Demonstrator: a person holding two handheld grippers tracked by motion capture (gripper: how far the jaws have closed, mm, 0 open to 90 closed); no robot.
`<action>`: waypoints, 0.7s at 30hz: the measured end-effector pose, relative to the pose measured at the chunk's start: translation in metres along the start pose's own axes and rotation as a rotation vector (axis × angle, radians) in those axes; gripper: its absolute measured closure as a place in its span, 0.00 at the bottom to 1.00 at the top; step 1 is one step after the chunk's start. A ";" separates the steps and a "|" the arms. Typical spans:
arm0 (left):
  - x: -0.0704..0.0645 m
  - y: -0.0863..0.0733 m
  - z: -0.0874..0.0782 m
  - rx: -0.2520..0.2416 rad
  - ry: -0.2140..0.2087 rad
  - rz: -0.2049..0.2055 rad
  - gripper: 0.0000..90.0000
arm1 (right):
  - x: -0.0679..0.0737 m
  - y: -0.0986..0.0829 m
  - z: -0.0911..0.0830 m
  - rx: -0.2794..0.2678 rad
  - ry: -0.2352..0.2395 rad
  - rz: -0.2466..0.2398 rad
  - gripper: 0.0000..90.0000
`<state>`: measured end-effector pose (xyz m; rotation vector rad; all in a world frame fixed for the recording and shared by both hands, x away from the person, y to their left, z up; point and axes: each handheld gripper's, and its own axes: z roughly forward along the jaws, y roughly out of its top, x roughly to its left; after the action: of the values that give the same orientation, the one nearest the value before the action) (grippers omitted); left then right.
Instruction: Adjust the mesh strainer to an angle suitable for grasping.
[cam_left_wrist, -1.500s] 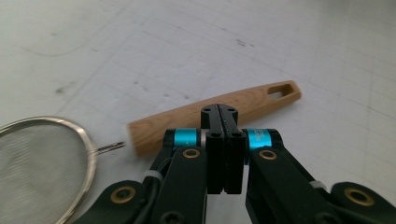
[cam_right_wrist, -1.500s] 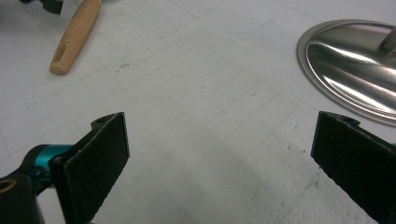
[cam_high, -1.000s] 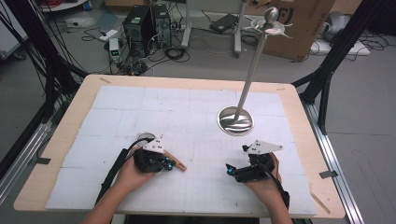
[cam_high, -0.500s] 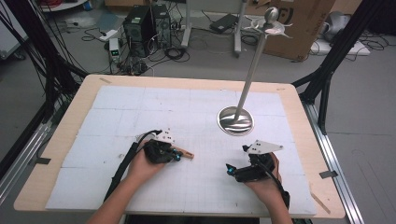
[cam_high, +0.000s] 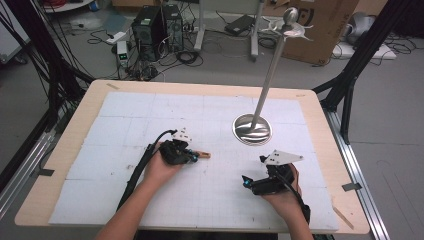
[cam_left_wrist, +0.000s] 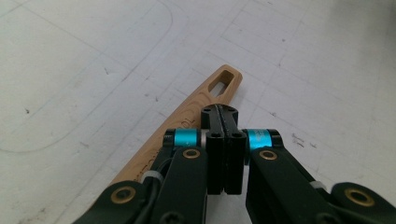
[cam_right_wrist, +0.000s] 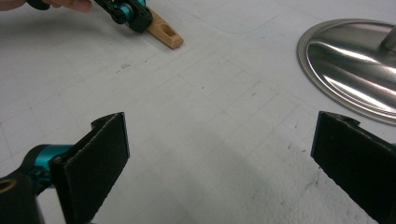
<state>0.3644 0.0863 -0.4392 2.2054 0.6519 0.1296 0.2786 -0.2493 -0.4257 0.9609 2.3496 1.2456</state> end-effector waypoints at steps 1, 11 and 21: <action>0.000 0.000 -0.002 -0.006 0.000 -0.004 1.00 | 0.000 0.000 0.000 0.002 -0.001 -0.004 0.03; 0.026 -0.004 -0.034 -0.076 0.075 -0.080 1.00 | 0.000 0.000 0.000 0.001 -0.001 -0.001 0.03; 0.043 -0.015 -0.035 -0.020 0.160 -0.109 1.00 | 0.000 -0.001 0.001 0.010 -0.001 -0.003 0.03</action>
<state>0.3849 0.1392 -0.4318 2.1493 0.8543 0.2576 0.2787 -0.2488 -0.4274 0.9602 2.3577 1.2329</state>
